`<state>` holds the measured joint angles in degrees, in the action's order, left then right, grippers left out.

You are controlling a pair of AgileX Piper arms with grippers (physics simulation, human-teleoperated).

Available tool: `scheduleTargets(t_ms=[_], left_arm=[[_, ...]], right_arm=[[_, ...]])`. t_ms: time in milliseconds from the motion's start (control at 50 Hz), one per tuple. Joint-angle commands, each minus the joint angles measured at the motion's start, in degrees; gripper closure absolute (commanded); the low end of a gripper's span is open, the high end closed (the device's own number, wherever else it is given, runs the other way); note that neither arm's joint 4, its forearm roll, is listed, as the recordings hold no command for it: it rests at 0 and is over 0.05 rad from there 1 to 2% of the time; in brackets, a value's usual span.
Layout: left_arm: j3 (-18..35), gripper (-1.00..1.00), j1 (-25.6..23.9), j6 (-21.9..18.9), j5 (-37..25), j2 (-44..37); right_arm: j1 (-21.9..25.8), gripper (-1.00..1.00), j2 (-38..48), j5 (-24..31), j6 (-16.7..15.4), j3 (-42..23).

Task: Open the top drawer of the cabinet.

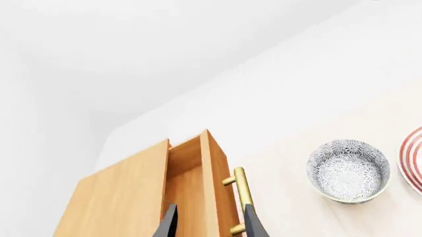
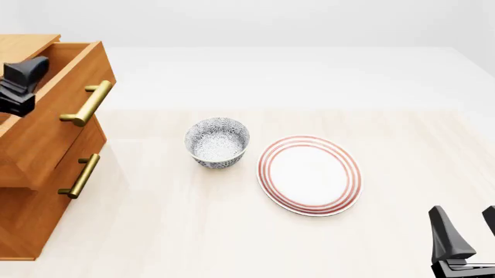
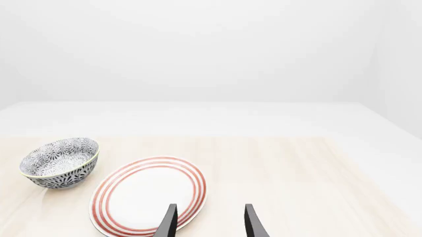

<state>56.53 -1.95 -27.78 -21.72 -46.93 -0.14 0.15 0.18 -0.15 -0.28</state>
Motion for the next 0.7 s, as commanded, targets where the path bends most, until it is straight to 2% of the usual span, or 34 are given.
scheduleTargets(t_ms=[20, 120, 180, 200, 220, 320, 360, 420, 520, 600, 680, 700], left_arm=[[6.7, -1.00, 1.3, 6.6, -8.8, -4.3], [9.3, -1.00, 1.9, 10.0, -12.7, -6.6], [11.3, -1.00, 0.6, 13.0, -14.7, -8.1], [11.4, -1.00, 0.6, 13.0, -14.7, -8.1], [11.2, -1.00, 2.9, 11.9, -15.8, -8.0], [14.1, -1.00, 0.7, 15.3, -18.4, -10.0], [14.5, -1.00, 1.9, 14.2, -19.4, -10.3], [16.9, -1.00, -0.3, 15.6, -21.4, -13.3], [18.9, -1.00, 0.5, 15.6, -23.7, -14.6], [20.4, -1.00, -0.1, 18.0, -24.8, -15.7], [20.5, -1.00, 0.9, 18.4, -25.9, -16.8], [21.0, -1.00, 0.3, 19.7, -26.1, -17.2]], right_arm=[[0.0, -1.00, 0.0, 0.0, 0.0, 0.0], [0.0, -1.00, 0.0, 0.0, 0.0, 0.0], [0.0, -1.00, 0.0, 0.0, 0.0, 0.0], [0.0, -1.00, 0.0, 0.0, 0.0, 0.0], [0.0, -1.00, 0.0, 0.0, 0.0, 0.0], [0.0, -1.00, 0.0, 0.0, 0.0, 0.0], [0.0, -1.00, 0.0, 0.0, 0.0, 0.0], [0.0, -1.00, 0.0, 0.0, 0.0, 0.0], [0.0, -1.00, 0.0, 0.0, 0.0, 0.0], [0.0, -1.00, 0.0, 0.0, 0.0, 0.0], [0.0, -1.00, 0.0, 0.0, 0.0, 0.0], [0.0, -1.00, 0.0, 0.0, 0.0, 0.0]])
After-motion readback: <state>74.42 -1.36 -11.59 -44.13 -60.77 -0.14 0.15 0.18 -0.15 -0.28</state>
